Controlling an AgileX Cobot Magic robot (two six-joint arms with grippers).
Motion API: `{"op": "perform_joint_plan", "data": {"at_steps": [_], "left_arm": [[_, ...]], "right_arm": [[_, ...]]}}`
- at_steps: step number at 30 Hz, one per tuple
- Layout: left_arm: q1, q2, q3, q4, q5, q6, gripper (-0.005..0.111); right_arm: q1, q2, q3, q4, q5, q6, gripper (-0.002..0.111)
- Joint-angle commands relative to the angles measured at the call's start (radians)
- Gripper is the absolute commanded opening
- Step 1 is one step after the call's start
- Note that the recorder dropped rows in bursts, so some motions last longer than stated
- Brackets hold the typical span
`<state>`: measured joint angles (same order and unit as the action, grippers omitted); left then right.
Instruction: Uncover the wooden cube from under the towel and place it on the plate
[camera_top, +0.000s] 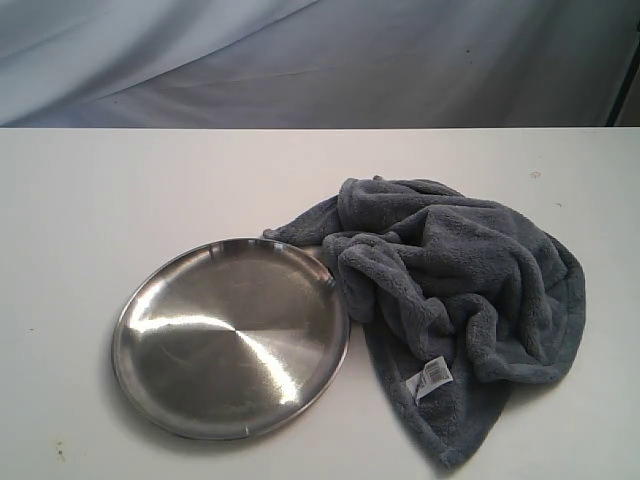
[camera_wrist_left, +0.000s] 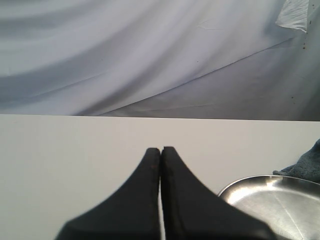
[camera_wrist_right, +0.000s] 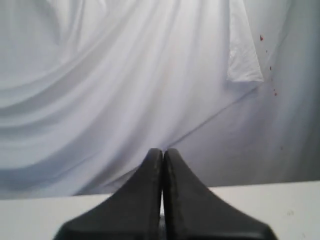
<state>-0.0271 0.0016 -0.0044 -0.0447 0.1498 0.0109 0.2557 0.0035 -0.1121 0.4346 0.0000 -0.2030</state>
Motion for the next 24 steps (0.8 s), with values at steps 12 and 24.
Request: {"op": "perform_joint_plan", "data": {"at_steps": [12,24], "left_arm": [[-0.001,-0.002,0.004,0.001,-0.002,-0.003,0.001],[-0.001,-0.002,0.004,0.001,-0.002,0.000,0.001]], "right_arm": [[0.004,0.297,-0.482,-0.181,0.559,-0.089,0.000],[0.004,0.744,-0.597,-0.181,0.605,-0.142,0.000]]}}
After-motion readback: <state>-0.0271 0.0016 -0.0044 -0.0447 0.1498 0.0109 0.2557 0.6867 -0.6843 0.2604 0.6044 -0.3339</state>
